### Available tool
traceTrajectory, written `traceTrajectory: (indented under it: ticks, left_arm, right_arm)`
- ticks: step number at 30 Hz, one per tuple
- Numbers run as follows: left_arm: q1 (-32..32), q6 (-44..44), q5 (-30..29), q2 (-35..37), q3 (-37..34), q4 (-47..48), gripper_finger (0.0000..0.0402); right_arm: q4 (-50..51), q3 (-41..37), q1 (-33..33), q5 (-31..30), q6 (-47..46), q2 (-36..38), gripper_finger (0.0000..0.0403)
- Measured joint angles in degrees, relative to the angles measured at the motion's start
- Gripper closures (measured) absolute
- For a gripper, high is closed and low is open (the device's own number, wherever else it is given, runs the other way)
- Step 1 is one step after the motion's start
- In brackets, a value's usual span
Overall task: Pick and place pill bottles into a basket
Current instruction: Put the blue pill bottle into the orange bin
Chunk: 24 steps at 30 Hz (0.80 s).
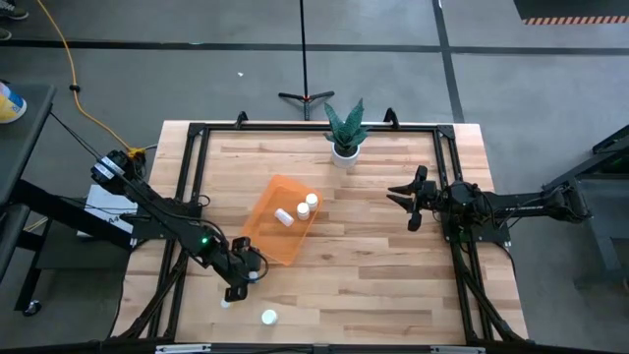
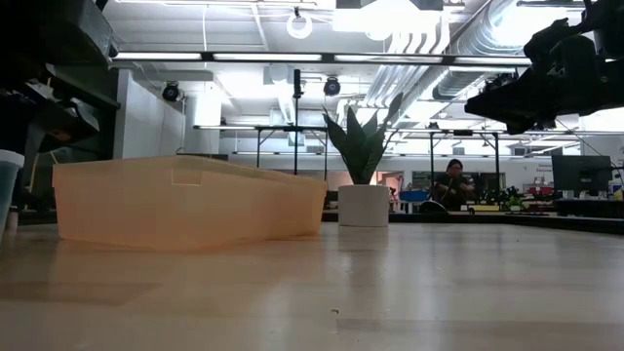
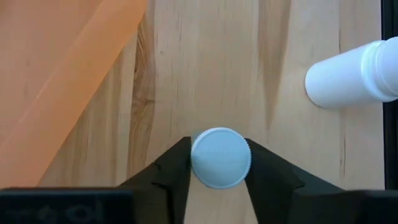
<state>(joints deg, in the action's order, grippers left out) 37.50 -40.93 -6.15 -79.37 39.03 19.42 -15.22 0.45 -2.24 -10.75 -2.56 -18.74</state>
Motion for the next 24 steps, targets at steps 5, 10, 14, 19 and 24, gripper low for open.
traceTrajectory:
  ticks: [5, 10, 14, 19, 24]
  left_arm:
    - [0.0, 0.1, 1.5, 0.0, 0.0, 0.0, 0.0260]
    - [0.0, -0.9, 2.6, 0.1, 0.0, -1.8, 0.0241]
    - [0.0, -0.9, 2.6, 0.5, 1.8, -1.4, 0.0230]
    - [0.0, 2.8, 1.9, 0.5, 7.3, 5.6, 0.0250]
    - [0.0, 7.4, -1.0, 0.5, 13.6, 14.5, 0.0253]
  right_arm:
    - [0.0, 0.0, 0.0, 0.0, 0.0, 0.0, 0.0320]
    - [0.0, 0.0, 0.0, 0.0, 0.0, 0.0, 0.0320]
    - [0.0, 0.0, 0.0, 0.0, 0.0, 0.0, 0.0320]
    - [0.2, 0.0, 0.0, 0.0, 0.0, 0.0, 0.0320]
    - [1.1, 0.0, 0.0, 0.0, 0.0, 0.0, 0.0320]
